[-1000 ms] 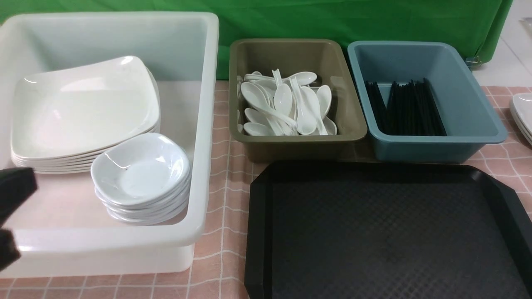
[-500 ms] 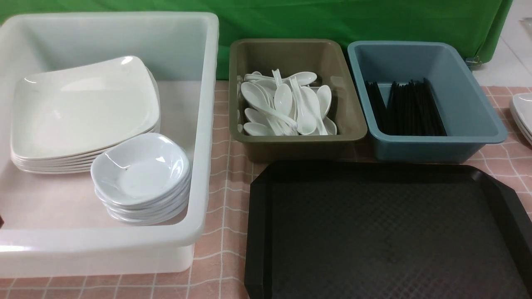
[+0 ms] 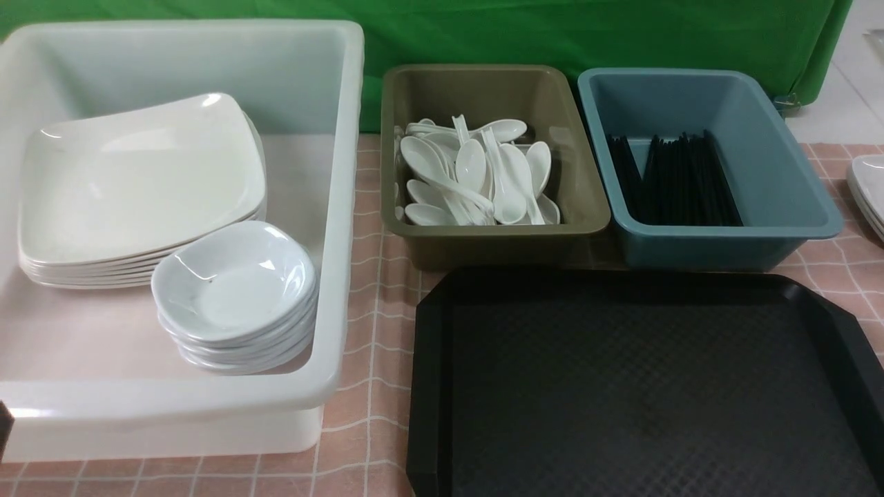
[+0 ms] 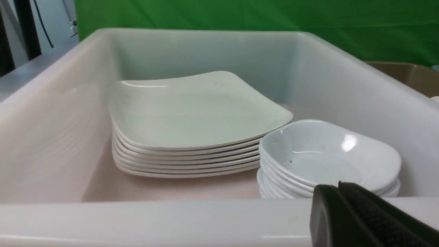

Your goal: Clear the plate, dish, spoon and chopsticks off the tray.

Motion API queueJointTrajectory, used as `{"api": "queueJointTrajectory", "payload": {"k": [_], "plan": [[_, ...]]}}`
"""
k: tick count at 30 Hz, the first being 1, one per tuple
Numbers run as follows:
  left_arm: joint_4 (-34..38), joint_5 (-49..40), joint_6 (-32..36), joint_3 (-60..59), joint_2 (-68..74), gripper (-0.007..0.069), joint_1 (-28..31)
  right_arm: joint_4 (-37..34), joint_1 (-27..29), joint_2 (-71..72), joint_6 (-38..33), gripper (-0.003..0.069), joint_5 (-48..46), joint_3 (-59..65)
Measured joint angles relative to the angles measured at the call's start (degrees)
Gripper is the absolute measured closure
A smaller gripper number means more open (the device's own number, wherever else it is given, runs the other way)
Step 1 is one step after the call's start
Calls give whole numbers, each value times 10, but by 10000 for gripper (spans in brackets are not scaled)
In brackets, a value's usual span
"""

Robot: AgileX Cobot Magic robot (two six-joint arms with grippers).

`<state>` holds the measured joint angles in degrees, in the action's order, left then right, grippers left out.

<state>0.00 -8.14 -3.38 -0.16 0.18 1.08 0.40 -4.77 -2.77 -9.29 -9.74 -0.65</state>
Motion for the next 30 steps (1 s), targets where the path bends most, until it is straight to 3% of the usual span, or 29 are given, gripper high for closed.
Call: {"api": "queueJointTrajectory", "payload": {"k": [7, 30], "plan": [[0, -46, -11, -2, -2, 624, 20, 0, 0, 0, 0, 435, 0, 0], [0, -48, -13, -2, -2, 624, 20, 0, 0, 0, 0, 419, 0, 0]]}}
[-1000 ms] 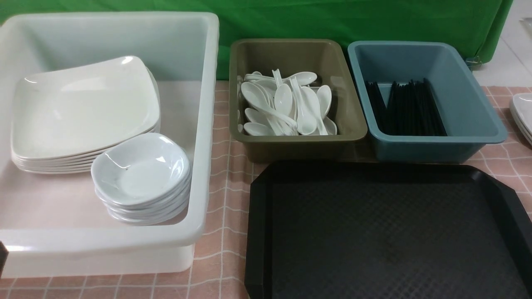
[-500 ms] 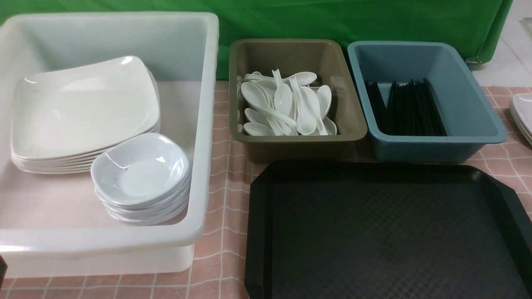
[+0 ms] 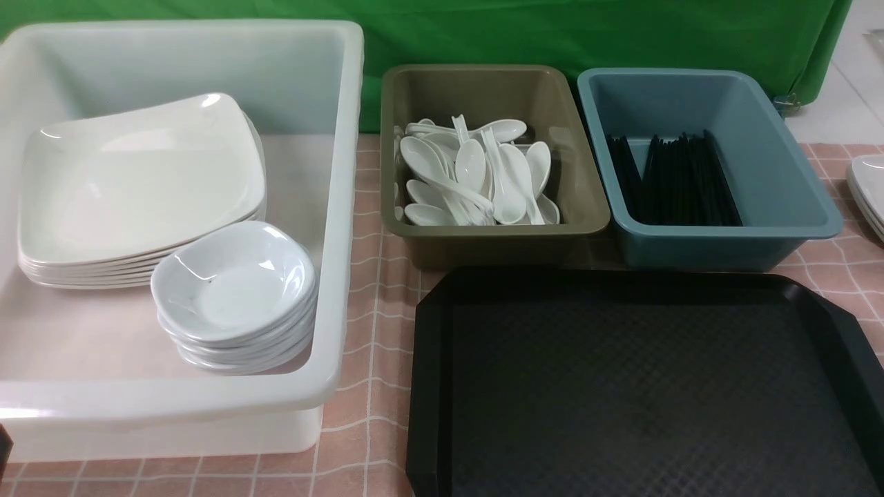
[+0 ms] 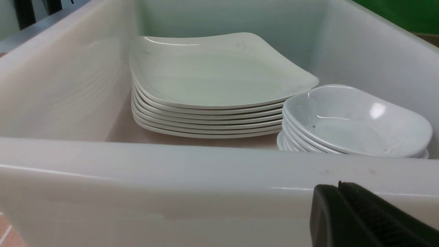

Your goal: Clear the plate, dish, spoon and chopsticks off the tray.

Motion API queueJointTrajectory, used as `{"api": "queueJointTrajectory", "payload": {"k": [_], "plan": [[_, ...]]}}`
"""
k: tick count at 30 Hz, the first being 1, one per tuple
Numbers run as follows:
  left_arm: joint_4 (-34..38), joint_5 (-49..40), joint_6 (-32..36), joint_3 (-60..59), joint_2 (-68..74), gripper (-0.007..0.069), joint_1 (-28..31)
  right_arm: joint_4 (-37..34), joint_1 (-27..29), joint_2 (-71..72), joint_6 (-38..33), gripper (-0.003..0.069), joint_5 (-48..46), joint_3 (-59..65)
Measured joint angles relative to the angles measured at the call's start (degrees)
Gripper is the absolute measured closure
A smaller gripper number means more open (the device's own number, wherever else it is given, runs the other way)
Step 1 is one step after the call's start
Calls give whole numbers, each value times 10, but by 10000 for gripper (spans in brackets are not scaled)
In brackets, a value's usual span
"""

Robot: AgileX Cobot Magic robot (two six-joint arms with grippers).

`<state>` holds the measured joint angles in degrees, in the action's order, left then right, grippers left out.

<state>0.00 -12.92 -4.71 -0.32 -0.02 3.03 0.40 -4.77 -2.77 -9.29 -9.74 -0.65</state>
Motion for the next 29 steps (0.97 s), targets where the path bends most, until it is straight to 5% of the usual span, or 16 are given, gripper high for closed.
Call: {"api": "queueJointTrajectory", "payload": {"k": [29], "plan": [[0, 0, 6, 0, 0, 624, 0, 0, 0, 0, 0, 419, 0, 0]]}}
